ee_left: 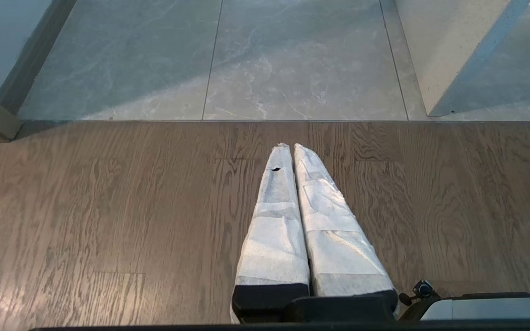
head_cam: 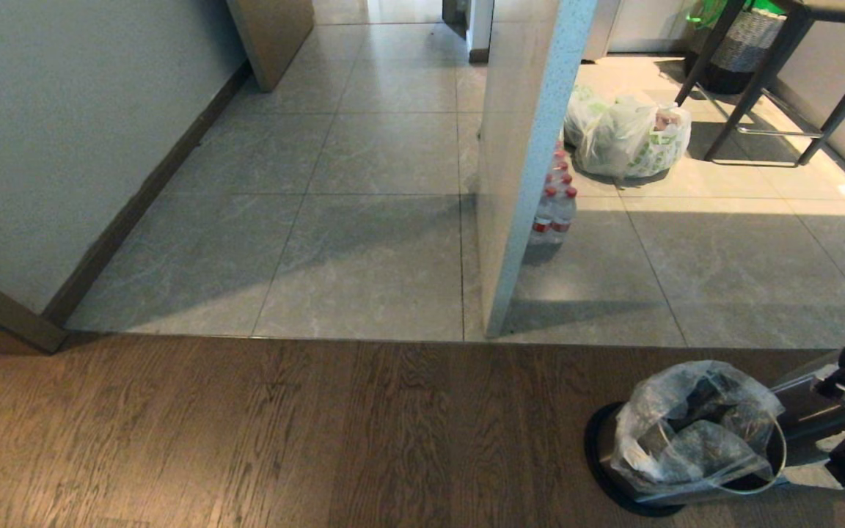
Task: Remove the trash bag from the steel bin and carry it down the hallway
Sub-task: Pick up the trash bag
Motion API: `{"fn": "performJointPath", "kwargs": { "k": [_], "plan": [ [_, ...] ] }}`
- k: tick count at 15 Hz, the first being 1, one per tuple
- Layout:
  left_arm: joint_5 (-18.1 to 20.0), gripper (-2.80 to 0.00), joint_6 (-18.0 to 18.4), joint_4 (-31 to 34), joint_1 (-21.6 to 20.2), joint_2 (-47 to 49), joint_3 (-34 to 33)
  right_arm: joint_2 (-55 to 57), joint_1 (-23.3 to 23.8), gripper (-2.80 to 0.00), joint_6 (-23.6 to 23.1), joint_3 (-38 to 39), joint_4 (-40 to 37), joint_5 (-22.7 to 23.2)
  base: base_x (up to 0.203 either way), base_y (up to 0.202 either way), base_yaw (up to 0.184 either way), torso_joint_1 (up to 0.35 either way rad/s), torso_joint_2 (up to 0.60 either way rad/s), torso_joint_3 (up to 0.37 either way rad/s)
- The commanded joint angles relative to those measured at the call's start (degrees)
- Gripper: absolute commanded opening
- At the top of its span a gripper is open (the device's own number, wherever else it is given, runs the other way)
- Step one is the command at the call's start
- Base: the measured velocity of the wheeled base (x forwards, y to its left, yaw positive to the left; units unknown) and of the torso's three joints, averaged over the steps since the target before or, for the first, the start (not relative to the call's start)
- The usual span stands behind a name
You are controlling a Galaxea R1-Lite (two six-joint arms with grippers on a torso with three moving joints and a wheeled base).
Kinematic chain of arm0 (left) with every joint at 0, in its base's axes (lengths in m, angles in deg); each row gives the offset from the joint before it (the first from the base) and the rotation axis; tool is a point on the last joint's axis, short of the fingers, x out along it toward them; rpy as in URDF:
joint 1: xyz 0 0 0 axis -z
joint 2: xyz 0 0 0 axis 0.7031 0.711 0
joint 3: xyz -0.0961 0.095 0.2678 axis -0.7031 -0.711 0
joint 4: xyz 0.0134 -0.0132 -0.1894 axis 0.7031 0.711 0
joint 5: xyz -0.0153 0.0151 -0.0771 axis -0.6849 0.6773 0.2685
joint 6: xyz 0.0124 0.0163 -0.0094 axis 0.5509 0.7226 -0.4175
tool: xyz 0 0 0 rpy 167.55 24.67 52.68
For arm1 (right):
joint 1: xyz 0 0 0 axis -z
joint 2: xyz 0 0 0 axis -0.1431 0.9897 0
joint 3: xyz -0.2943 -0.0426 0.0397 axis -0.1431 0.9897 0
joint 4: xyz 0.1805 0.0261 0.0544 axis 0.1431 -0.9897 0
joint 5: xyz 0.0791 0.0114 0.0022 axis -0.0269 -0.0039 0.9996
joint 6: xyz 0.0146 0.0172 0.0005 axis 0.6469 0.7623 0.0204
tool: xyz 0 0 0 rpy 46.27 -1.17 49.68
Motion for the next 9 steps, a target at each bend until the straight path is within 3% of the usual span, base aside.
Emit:
{"fn": "performJointPath", "kwargs": {
  "k": [1,9],
  "plan": [
    [0.02,-2.80,-0.01,-0.04,-0.02,0.00,-0.18,1.88,0.40,0.00,-1.26,-0.15,0.14,0.19,0.000,0.000,0.000,0.000,0.00,0.000],
    [-0.06,-2.80,-0.01,0.04,-0.02,0.00,-0.18,7.50,-0.33,0.00,-2.26,-2.77,0.23,0.53,0.000,0.000,0.000,0.000,0.00,0.000]
  ]
}}
